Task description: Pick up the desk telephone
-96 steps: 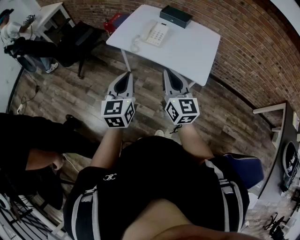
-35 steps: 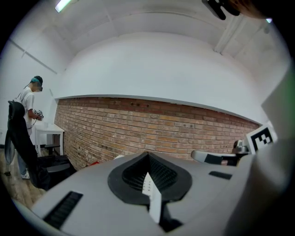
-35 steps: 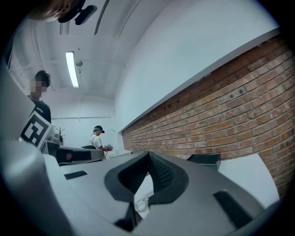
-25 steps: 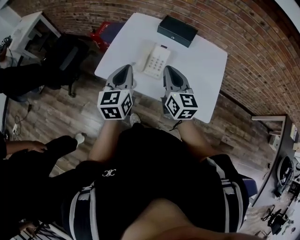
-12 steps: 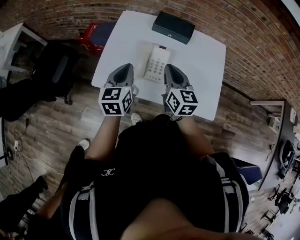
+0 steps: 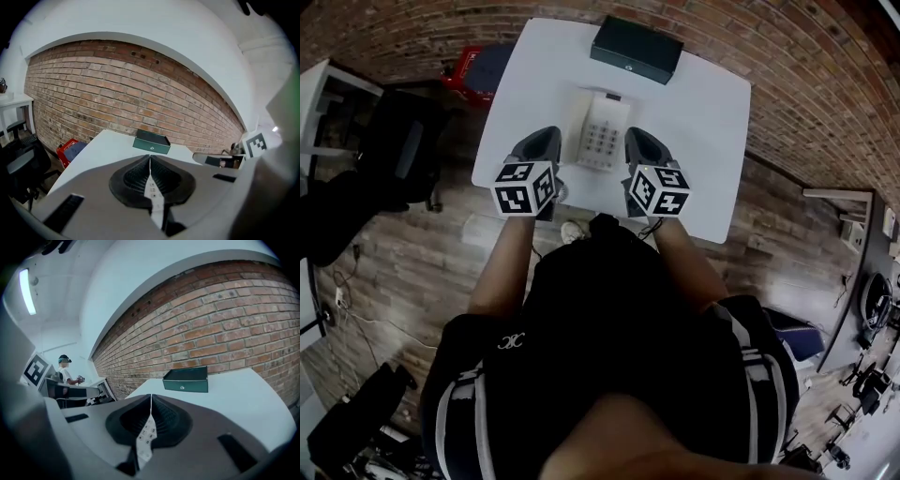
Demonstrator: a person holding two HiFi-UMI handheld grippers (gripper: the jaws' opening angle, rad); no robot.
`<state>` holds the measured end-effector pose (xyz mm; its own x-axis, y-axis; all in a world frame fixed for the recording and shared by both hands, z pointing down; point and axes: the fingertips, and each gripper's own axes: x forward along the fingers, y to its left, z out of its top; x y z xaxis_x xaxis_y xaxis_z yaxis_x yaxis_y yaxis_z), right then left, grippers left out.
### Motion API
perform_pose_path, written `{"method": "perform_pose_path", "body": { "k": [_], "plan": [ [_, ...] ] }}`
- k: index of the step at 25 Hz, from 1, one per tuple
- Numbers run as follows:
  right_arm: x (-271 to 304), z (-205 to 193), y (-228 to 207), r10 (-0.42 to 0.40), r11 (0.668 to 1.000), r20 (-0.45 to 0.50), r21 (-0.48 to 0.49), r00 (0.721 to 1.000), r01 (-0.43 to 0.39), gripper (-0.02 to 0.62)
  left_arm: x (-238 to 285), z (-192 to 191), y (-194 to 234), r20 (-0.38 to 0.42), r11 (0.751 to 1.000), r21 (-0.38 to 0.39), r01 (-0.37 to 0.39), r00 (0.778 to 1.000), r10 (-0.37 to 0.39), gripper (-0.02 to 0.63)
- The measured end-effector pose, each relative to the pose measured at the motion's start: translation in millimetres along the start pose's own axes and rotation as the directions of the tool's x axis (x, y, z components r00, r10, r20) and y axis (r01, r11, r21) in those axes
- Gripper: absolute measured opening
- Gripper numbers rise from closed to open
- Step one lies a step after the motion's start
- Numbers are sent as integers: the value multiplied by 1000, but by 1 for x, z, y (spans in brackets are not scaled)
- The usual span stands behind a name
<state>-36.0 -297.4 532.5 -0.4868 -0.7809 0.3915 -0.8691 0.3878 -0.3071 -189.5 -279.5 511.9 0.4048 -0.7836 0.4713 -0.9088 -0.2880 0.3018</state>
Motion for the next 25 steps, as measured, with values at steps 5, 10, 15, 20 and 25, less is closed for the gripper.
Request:
{"method": "perform_pose_path", "body": {
  "k": [5, 10, 15, 20, 25],
  "plan": [
    [22, -17, -22, 5, 999, -64, 51, 998, -2, 2, 32, -3, 9, -47, 1000, 31, 3, 999, -2, 3],
    [44, -35, -38, 18, 993, -116, 114, 993, -5, 67, 63, -20, 22, -135, 999, -17, 37, 990, -39, 153],
    [64, -55, -47, 49, 980, -180, 197, 983, -13, 114, 88, -44, 34, -250, 994, -58, 93, 963, -105, 269],
    [85, -70, -50, 79, 962, -223, 272, 972, -16, 202, 106, -57, 36, -296, 977, -144, 160, 935, -196, 299],
    [95, -83, -58, 62, 956, -270, 292, 961, 20, 207, 121, -77, 45, -378, 977, -130, 167, 903, -204, 321]
  ]
}}
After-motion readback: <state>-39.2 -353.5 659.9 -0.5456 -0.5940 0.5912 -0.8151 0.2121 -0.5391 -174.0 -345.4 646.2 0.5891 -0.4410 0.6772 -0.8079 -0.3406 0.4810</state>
